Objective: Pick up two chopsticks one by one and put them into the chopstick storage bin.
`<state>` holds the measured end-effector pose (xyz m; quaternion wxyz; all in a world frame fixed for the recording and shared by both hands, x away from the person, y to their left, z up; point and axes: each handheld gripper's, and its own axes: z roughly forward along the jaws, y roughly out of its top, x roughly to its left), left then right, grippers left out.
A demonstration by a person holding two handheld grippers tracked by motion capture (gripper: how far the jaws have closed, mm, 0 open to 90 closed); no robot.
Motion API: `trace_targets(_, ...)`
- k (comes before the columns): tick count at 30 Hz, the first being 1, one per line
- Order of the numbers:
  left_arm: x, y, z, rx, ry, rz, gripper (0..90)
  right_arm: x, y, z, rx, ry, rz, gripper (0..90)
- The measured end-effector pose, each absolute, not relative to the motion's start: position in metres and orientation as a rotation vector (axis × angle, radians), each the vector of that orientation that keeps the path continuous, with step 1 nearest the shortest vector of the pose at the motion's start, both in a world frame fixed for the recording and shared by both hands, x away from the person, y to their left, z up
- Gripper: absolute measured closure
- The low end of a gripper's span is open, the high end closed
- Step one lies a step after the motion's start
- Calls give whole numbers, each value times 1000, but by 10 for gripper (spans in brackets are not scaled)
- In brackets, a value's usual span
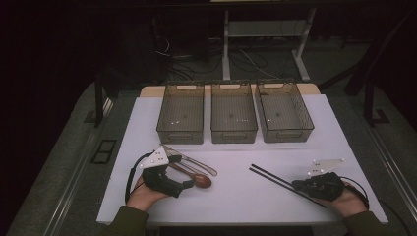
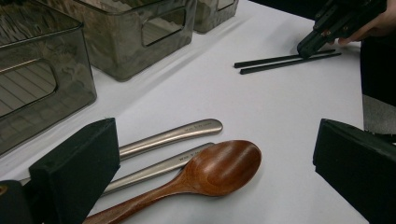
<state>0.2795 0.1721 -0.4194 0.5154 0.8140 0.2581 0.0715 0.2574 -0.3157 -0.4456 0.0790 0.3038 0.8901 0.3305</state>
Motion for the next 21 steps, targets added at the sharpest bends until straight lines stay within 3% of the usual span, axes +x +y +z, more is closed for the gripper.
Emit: trace_targets(21,279,171,-420,1964,617,172,0,259,-323,-442,940,2639,1110,849)
